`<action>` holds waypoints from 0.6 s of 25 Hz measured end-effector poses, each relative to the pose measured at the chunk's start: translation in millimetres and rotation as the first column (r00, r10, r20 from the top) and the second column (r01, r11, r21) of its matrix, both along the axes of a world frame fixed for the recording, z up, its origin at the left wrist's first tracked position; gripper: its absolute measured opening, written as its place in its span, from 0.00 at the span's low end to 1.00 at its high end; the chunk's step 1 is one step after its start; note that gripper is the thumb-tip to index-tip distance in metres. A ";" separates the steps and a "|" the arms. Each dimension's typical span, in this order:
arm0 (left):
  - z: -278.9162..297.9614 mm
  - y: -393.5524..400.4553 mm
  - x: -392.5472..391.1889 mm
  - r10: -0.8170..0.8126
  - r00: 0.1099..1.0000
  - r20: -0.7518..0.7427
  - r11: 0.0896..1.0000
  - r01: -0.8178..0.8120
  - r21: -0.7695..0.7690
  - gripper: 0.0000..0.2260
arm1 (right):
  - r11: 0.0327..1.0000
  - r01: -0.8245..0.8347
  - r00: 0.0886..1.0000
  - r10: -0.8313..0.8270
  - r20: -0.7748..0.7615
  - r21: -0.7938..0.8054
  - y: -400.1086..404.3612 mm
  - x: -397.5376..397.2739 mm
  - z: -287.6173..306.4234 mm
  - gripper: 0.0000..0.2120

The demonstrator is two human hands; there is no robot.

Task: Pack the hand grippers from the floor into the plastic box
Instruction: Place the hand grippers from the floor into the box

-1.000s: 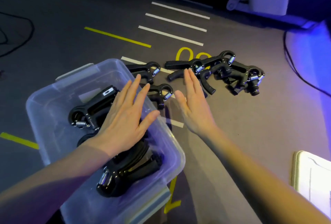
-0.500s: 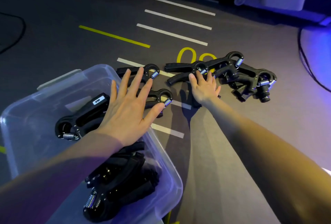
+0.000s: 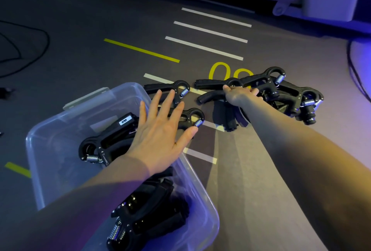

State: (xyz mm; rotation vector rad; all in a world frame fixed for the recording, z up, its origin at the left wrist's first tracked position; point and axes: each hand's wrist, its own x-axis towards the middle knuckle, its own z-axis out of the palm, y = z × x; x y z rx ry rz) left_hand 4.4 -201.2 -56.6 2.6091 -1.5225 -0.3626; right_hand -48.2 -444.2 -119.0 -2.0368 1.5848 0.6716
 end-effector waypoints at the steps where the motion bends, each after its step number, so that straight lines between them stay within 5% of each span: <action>1: 0.2 0.3 -0.1 0.002 1.000 -0.005 1.000 -0.002 0.002 0.38 | 1.000 0.008 1.000 -0.008 0.006 -0.011 0.0 0.0 -0.4 0.28; 6: -0.9 -0.3 0.4 0.003 1.000 -0.029 1.000 -0.003 0.001 0.38 | 0.992 0.104 0.935 -0.071 0.348 -0.076 13.9 -11.8 -12.9 0.22; 9: -1.3 0.4 0.4 0.000 1.000 -0.031 1.000 0.000 0.000 0.38 | 0.989 0.149 0.678 -0.103 0.727 0.001 28.9 -25.3 -11.5 0.17; 15: 0.9 0.1 -0.2 0.009 0.999 -0.031 1.000 -0.009 -0.002 0.37 | 0.969 0.020 0.482 0.205 0.852 -0.245 73.8 -40.9 25.5 0.17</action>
